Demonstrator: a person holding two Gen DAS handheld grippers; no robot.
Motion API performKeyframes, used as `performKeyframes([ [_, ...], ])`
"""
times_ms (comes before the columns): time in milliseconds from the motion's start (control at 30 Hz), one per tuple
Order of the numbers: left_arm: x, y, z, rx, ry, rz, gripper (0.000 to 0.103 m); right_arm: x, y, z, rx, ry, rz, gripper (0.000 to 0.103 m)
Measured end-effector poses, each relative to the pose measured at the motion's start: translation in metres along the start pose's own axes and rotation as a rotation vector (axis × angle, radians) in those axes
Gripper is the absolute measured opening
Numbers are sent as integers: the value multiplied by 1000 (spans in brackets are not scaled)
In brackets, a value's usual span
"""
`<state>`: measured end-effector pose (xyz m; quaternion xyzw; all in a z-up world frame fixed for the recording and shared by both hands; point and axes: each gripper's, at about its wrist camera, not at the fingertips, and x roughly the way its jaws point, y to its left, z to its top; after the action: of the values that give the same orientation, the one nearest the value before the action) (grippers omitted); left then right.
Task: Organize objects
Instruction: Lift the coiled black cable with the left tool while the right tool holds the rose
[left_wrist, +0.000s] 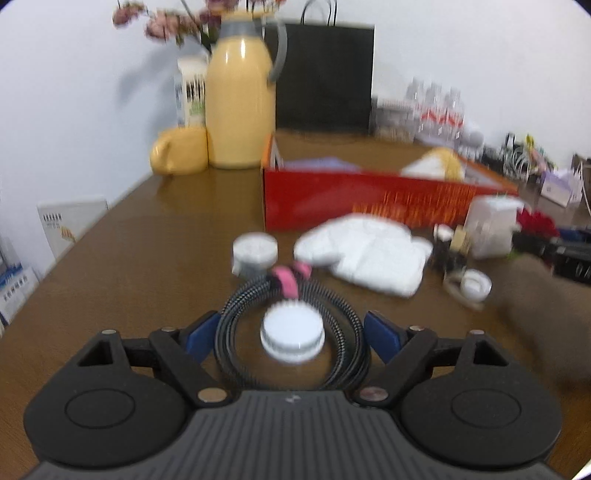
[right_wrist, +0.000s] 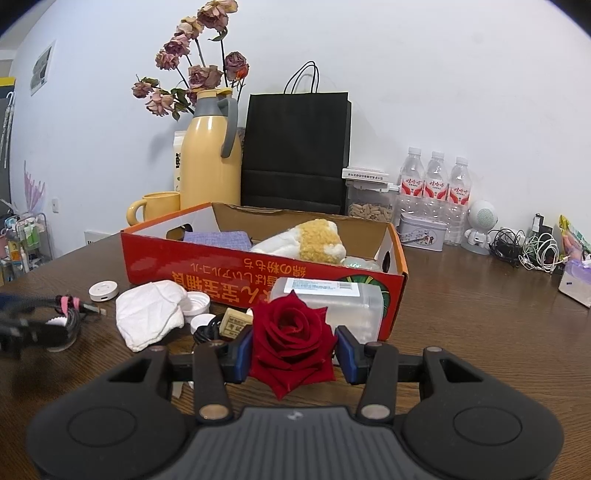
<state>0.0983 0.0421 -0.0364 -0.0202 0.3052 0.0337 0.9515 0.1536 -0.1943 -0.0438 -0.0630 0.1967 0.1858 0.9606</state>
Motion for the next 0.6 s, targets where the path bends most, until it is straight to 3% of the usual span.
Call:
performKeyframes([
  [67,5,1,0,7,26,-3,91,0,0,0,0,0,0,45],
  [133,9,1,3,16,44,3,103,0,0,0,1,0,-1,45],
  [400,21,2,13,33,144,-2,102,0,0,0,1,0,0,45],
  [467,17,1,14,47,132,-10,90,0,0,0,2,0,0,45],
  [600,7,0,12,40,92,-29,88,0,0,0,3,-1,2,45],
])
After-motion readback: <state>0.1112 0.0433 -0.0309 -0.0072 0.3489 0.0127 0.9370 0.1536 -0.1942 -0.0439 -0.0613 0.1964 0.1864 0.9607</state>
